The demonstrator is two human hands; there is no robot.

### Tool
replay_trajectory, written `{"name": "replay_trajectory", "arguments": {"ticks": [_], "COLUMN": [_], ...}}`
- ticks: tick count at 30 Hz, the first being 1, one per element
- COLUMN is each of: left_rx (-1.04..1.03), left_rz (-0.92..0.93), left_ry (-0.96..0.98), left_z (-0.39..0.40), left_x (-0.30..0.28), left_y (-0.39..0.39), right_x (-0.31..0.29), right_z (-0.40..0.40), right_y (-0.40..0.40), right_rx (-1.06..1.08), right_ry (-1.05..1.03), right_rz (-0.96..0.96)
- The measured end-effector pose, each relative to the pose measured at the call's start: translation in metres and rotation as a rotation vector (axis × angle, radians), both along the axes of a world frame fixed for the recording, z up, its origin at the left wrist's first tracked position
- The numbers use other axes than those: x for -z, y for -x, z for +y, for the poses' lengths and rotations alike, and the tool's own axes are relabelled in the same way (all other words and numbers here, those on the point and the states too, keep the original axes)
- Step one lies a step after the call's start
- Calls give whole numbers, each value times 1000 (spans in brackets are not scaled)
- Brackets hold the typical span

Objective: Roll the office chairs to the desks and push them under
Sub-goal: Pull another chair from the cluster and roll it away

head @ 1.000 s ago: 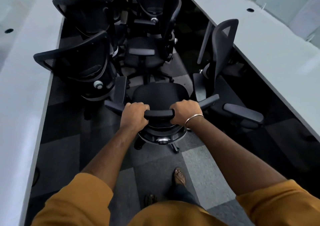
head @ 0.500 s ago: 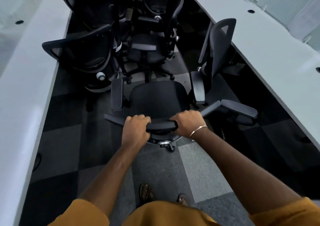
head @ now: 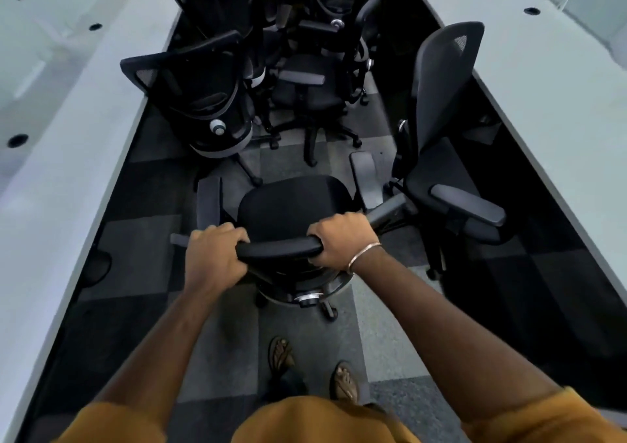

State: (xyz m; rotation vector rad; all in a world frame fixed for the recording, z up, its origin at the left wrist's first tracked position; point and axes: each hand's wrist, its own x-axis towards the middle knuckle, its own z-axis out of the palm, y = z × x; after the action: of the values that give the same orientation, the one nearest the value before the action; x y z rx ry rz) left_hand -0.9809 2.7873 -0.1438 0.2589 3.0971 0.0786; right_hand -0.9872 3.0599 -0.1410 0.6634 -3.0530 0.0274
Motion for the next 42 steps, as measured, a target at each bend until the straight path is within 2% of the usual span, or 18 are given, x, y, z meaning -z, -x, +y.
{"name": "replay_trajectory", "arguments": {"ticks": [9, 20, 32, 42], "left_rx": [-57, 18, 28, -28], "left_rz": [8, 60, 49, 43], "left_ry": [-93, -205, -158, -96], "left_z": [14, -40, -79, -81], "left_x": [1, 10, 8, 9], "left_y": [-92, -215, -357, -470], "right_x": [0, 2, -1, 0], "right_z": [4, -41, -87, -86], "right_y": [-76, -211, -365, -471], "right_rx": [21, 87, 130, 103], "right_ry": [-37, -15, 28, 57], "right_rz": [-20, 38, 18, -10]}}
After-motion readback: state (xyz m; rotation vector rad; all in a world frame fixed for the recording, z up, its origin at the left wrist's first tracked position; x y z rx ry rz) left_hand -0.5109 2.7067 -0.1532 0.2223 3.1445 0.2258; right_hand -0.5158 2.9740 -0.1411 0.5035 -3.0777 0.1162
